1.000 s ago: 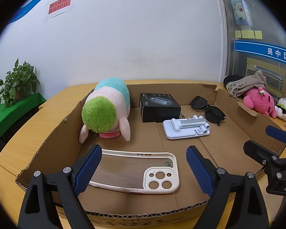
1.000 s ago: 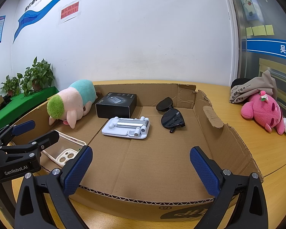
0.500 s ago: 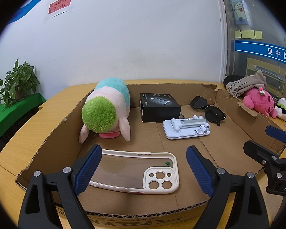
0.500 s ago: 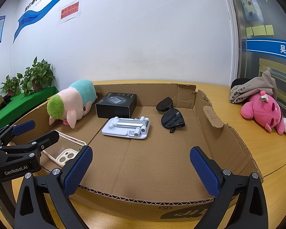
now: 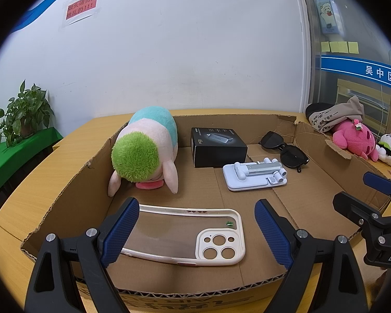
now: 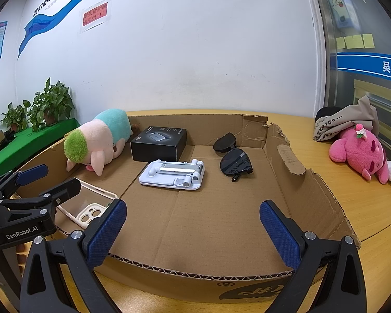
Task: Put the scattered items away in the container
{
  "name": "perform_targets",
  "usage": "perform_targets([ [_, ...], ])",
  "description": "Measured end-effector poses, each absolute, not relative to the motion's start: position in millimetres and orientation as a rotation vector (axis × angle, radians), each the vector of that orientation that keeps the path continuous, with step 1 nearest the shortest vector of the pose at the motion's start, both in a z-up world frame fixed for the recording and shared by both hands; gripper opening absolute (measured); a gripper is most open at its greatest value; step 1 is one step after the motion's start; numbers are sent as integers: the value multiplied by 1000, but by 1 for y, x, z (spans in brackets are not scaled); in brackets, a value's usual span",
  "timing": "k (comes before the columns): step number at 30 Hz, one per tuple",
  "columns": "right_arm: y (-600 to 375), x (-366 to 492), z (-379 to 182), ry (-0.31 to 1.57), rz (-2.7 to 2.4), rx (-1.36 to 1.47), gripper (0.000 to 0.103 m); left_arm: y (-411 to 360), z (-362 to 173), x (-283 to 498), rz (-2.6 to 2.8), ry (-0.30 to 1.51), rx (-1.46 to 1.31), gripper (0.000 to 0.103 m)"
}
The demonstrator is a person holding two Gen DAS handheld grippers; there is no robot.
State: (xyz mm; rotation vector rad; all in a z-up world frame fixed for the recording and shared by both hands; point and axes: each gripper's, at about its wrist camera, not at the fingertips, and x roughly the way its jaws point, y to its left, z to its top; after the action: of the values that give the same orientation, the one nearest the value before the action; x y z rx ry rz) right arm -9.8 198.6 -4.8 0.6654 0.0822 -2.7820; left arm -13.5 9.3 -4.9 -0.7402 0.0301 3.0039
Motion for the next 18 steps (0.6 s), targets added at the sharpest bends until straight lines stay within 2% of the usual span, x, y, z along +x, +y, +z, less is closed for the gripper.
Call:
perform_targets([
  [4, 199, -10, -5, 82, -2782, 666, 103, 10, -5, -13, 3005, 29, -741, 90],
  [13, 199, -10, -5, 83, -2781, 664, 103, 12, -6, -21, 3003, 30, -754, 102],
  [18, 198, -10, -4, 84, -2783, 667, 103, 12, -5, -23, 3004, 31, -757, 102],
])
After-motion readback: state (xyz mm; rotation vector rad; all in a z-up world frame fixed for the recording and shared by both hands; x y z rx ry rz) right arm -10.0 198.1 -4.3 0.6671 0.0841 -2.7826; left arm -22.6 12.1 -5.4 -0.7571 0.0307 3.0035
